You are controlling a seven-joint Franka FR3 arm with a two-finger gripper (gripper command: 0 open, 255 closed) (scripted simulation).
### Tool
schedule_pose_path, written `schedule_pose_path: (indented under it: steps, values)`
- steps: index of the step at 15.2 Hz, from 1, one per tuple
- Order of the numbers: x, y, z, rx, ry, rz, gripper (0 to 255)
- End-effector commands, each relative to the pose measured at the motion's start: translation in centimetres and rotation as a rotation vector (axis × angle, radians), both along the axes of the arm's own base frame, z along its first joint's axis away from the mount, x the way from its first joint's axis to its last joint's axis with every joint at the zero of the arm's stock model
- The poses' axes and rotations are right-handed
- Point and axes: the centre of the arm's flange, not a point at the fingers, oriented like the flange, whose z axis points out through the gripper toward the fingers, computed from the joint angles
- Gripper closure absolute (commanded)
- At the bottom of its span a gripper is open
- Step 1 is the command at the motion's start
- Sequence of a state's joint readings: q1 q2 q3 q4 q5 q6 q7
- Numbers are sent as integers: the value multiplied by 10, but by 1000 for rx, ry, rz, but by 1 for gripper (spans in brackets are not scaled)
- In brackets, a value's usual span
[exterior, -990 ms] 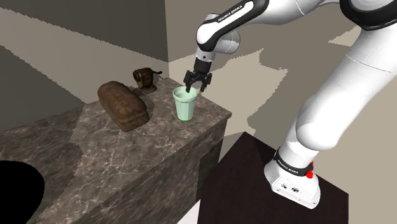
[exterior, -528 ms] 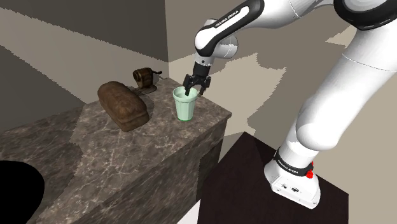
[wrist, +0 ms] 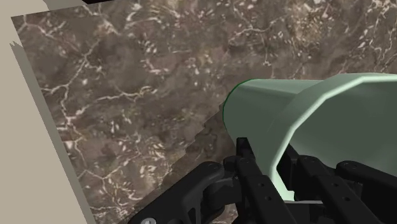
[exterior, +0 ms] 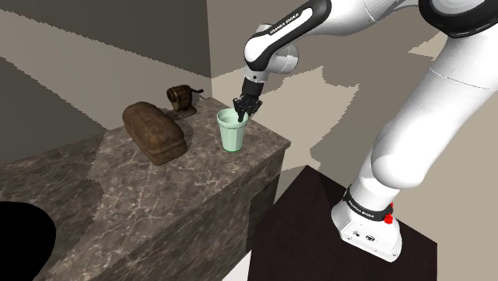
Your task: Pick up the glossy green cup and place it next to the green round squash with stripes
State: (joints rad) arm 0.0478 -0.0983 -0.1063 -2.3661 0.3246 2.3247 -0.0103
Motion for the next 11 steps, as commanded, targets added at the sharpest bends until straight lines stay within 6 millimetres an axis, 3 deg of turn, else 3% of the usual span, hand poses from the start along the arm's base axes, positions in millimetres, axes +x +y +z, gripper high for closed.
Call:
schedule_pose_path:
  steps: [1,5,11]
  values:
    - [0,0,0,0,0,0,255]
    - [0,0,0,0,0,0,255]
    - [0,0,31,0,0,0,255]
